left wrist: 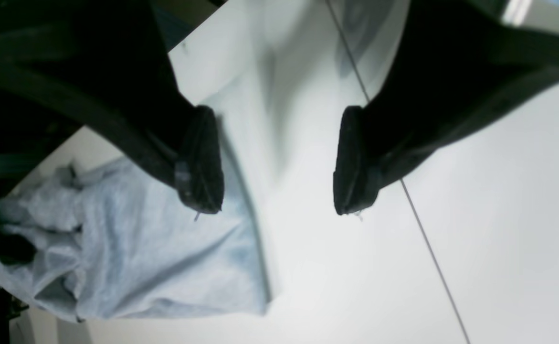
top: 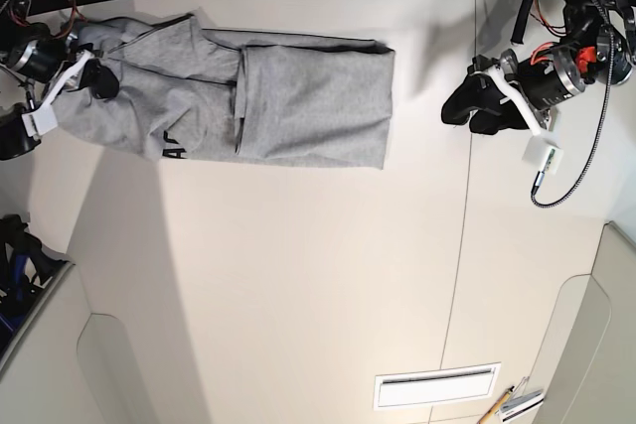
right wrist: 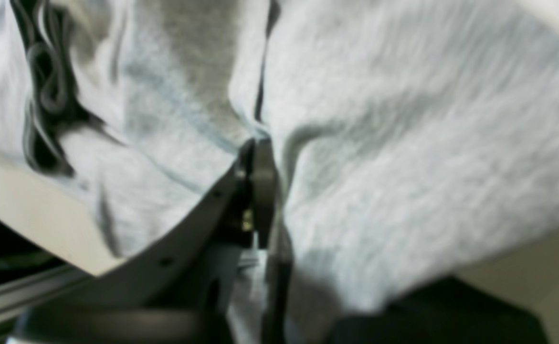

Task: Fold the T-shirt properly
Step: 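Grasp the collar end with the right gripper and fold it over the stack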

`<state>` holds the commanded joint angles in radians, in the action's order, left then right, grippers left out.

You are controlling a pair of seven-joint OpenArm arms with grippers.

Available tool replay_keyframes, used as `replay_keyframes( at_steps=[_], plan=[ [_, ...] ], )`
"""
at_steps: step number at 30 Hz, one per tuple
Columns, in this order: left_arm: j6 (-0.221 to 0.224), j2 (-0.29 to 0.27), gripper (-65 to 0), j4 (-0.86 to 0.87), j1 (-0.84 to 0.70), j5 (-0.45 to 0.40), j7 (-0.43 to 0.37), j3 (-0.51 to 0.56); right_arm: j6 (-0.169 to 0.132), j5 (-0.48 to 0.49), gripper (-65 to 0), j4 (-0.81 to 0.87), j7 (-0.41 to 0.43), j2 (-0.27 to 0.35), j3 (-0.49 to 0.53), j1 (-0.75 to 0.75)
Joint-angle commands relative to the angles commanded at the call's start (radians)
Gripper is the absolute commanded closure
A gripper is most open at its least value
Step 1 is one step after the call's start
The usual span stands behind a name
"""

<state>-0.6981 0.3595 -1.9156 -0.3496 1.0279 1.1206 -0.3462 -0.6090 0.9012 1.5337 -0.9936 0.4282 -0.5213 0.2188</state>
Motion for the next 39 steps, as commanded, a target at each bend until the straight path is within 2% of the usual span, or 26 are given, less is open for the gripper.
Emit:
replay_keyframes(
  at_steps=[3,7,10,18,23,29,32,33,35,37,39],
  plan=[
    [0.0,-0.039,-39.5,0.0,-0.04,0.0,-0.002,0.0,0.0,0.049,0.0,0.005,-0.052,0.009,-0.032,-0.043],
    [0.0,-0.114,-39.5,0.0,-0.075,-0.033,-0.002,0.0,-0.001,0.065,0.0,0.046,-0.054,-0.003,-0.033,-0.063],
    [0.0,-0.15,-39.5,0.0,-0.078,-0.065,-0.007,0.0,-0.001,0.065,0.0,0.129,-0.054,-0.034,-0.033,-0.063],
    [0.0,-0.158,-39.5,0.053,-0.077,-0.191,-0.09,0.086,-0.001,0.063,0.0,0.373,-0.054,-0.136,-0.006,-0.063],
    [0.0,-0.158,-39.5,0.204,-0.056,-0.206,-0.13,0.159,0.0,-0.013,0.0,0.424,-0.05,-0.165,0.165,-0.106],
    [0.0,-0.161,-39.5,0.248,-0.043,-0.21,-0.134,0.242,0.004,-0.138,0.0,0.424,-0.045,-0.166,0.478,-0.178],
    [0.0,-0.16,-39.5,0.248,-0.041,-0.211,-0.134,0.248,0.013,-0.241,0.0,0.42,-0.022,-0.166,0.639,-0.198],
    [0.0,-0.16,-39.5,0.248,-0.041,-0.211,-0.134,0.248,0.024,-0.288,-2.3,0.418,-0.006,-0.166,0.689,-0.199],
    [0.0,-0.16,-39.5,0.248,-0.038,-0.21,-0.134,0.248,0.031,-0.362,-21.3,0.405,0.035,-0.166,0.781,-0.199],
    [0.0,-0.16,-39.5,0.248,-0.035,-0.21,-0.134,0.248,0.031,-0.425,-34.2,0.395,0.091,-0.166,0.863,-0.2],
    [0.0,-0.16,-39.5,0.248,-0.035,-0.21,-0.133,0.248,0.038,-0.471,-36.5,0.395,0.107,-0.183,0.927,-0.211]
  ],
)
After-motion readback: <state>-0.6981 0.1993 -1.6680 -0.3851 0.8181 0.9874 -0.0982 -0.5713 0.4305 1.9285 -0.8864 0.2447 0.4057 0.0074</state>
